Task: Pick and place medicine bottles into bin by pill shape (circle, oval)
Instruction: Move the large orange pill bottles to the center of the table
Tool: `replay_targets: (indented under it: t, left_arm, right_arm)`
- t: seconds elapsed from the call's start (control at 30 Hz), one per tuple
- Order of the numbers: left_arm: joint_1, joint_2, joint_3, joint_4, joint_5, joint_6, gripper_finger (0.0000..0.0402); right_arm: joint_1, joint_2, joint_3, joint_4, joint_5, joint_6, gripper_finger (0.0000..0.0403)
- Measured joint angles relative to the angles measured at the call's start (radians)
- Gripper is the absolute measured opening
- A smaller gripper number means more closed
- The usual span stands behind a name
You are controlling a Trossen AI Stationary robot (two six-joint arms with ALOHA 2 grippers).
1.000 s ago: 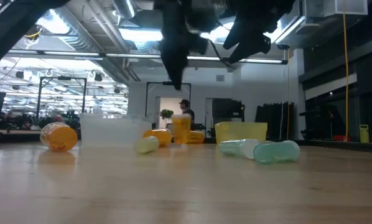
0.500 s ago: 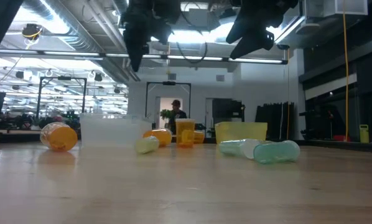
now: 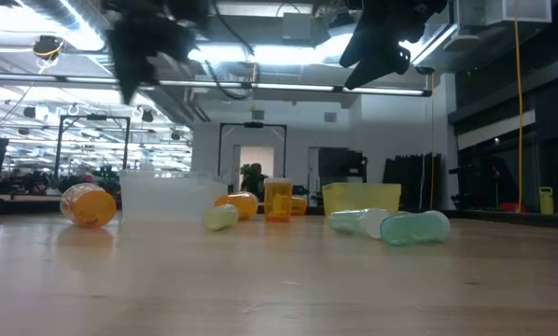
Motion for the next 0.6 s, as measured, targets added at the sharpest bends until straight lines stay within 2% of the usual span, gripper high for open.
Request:
replay_targets:
  t: [0.1,0.17,0.27,0.33,0.43,0.6]
  left_arm:
    - [-0.097,-0.090,-0.141,0.078,-0.001,-0.152,0.0149]
    - [-0.161,-0.125,-0.236,0.189,-0.021,-0.279,0.0149]
    - [-0.244,-0.132,-0.355,0.347,-0.132,-0.518,0.0149]
    - [-0.286,-0.111,-0.414,0.388,-0.206,-0.628,0.0149]
    - [-0.328,-0.076,-0.472,0.383,-0.251,-0.725,0.0149]
    - [-0.374,-0.048,-0.530,0.386,-0.270,-0.810,0.0149]
  right_arm:
    - [0.000,0.000,0.000,0.001,0.000,-0.003,0.0272]
    - [0.000,0.000,0.000,0.001,0.000,-0.002,0.0272]
    - [0.000,0.000,0.000,0.010,0.001,-0.001,0.0272]
    - [0.000,0.000,0.000,0.016,0.002,-0.001,0.0272]
    - [0.000,0.000,0.000,0.016,0.002,0.000,0.0272]
    - [0.000,0.000,0.000,0.015,0.002,-0.003,0.0272]
